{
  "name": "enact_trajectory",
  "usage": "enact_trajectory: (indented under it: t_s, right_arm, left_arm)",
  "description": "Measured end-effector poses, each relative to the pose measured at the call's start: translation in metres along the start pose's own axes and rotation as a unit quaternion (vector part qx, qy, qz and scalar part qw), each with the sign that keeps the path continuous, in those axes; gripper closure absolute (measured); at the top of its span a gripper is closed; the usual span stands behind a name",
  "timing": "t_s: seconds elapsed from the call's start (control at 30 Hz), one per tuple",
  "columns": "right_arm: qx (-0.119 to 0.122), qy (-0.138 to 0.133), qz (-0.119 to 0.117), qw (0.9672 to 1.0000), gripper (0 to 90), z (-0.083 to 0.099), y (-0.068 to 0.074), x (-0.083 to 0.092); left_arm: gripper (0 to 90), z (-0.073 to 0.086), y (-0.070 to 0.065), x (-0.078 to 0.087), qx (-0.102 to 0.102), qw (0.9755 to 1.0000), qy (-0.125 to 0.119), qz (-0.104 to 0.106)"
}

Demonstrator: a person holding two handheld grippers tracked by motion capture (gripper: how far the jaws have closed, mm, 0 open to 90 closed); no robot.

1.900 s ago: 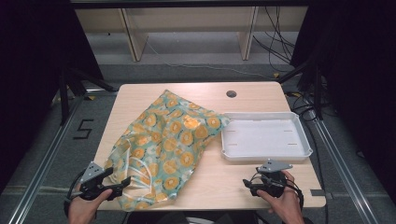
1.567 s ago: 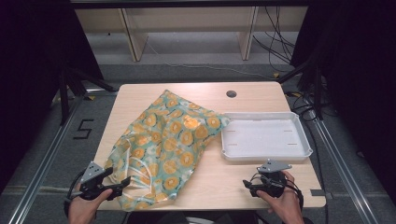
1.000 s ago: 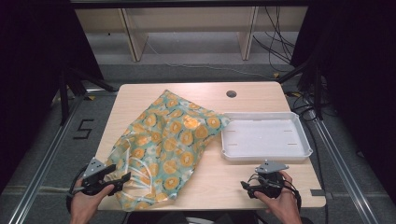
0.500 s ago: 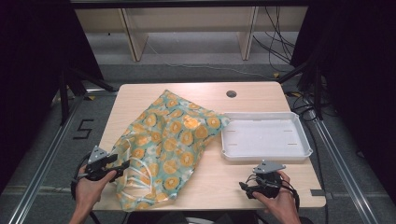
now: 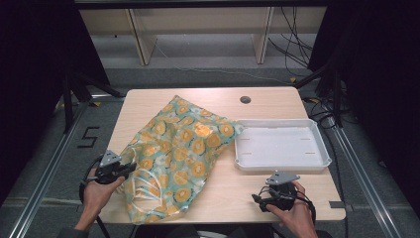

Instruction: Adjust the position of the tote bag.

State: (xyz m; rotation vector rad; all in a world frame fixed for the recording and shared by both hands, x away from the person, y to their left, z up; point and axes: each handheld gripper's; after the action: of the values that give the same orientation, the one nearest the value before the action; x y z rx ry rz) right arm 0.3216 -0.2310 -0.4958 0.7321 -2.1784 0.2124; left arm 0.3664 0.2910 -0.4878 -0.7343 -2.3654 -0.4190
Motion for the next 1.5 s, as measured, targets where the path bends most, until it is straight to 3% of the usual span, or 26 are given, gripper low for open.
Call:
enact_trajectory:
  t_s: [0.03,0.23,0.3,0.33,0.37,0.43,0.5,0.57,0.6,0.63,0.77,0.9,0.93,1.03,1.13,1.17,1.27,1.37,1.5]
  right_arm:
    - [0.011,-0.003,-0.002,0.9999,22.3,0.000,0.000,0.000]
    - [0.010,-0.002,-0.008,0.9999,22.8,-0.002,0.003,-0.002]
    - [0.015,-0.001,-0.011,0.9998,22.8,-0.003,0.006,-0.002]
    - [0.018,0.000,-0.013,0.9998,22.8,-0.003,0.009,-0.002]
    - [0.020,0.002,-0.016,0.9997,22.8,-0.004,0.010,-0.002]
    - [0.031,0.005,-0.016,0.9994,22.8,-0.004,0.013,-0.004]
    - [0.034,0.007,-0.016,0.9993,22.8,-0.005,0.015,-0.005]
    - [0.040,0.006,-0.018,0.9990,22.8,-0.005,0.015,-0.006]
    - [0.040,0.006,-0.018,0.9990,22.8,-0.005,0.015,-0.006]
    - [0.044,0.001,-0.023,0.9988,22.9,-0.006,0.014,-0.008]
    - [0.035,0.009,-0.017,0.9992,23.1,-0.006,0.015,-0.006]
    - [0.035,0.004,-0.017,0.9992,23.2,-0.006,0.017,-0.006]
    - [0.034,0.010,-0.021,0.9992,23.2,-0.006,0.017,-0.006]
    - [0.040,0.007,-0.022,0.9989,23.2,-0.007,0.018,-0.006]
    - [0.040,0.007,-0.024,0.9989,23.2,-0.007,0.019,-0.006]
    - [0.049,0.001,-0.024,0.9985,23.2,-0.007,0.019,-0.006]
    - [0.043,0.006,-0.025,0.9987,23.2,-0.007,0.020,-0.006]
    - [0.040,0.005,-0.026,0.9988,23.3,-0.007,0.020,-0.006]
    - [0.043,0.004,-0.023,0.9988,23.2,-0.008,0.019,-0.007]
  left_arm:
    - [87.8,0.001,-0.001,0.001,-0.003,1.0000,0.001,0.003]
    - [89.1,0.001,-0.015,0.009,-0.002,0.9996,-0.007,0.028]
    - [89.1,0.000,-0.021,0.013,-0.013,0.9989,-0.015,0.042]
    - [89.1,-0.002,-0.028,0.014,-0.004,0.9985,-0.026,0.049]
    - [89.1,-0.003,-0.030,0.016,-0.013,0.9981,-0.018,0.058]
    - [89.2,-0.005,-0.038,0.015,-0.009,0.9970,-0.031,0.070]
    - [89.2,-0.006,-0.041,0.016,-0.014,0.9969,-0.027,0.072]
    - [89.2,-0.010,-0.053,0.017,-0.014,0.9950,-0.036,0.091]
    - [89.1,-0.010,-0.053,0.017,-0.014,0.9950,-0.036,0.091]
    - [89.1,-0.012,-0.058,0.019,-0.035,0.9936,-0.031,0.103]
    - [89.0,-0.016,-0.071,0.017,-0.033,0.9920,-0.042,0.114]
    - [88.8,-0.024,-0.084,0.016,-0.058,0.9879,-0.047,0.136]
    - [88.7,-0.026,-0.088,0.015,-0.055,0.9869,-0.050,0.143]
    - [88.4,-0.030,-0.097,0.015,-0.052,0.9860,-0.055,0.149]
    - [88.3,-0.033,-0.100,0.015,-0.061,0.9857,-0.055,0.147]
    - [88.3,-0.034,-0.101,0.015,-0.062,0.9846,-0.057,0.153]
    - [88.2,-0.037,-0.106,0.015,-0.058,0.9835,-0.061,0.160]
    - [88.2,-0.041,-0.111,0.015,-0.071,0.9817,-0.066,0.164]
    - [88.1,-0.052,-0.122,0.007,-0.071,0.9796,-0.066,0.176]
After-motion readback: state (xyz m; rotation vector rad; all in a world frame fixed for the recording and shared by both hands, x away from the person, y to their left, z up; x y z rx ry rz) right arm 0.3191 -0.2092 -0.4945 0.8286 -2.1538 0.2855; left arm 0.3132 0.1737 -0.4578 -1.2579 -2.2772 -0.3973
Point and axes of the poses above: each handheld gripper's, and its own axes: x roughly backward along the jaws, z roughly out of its underside, y roughly to its left, and after that the axes turned 9 degrees about -x, right-handed
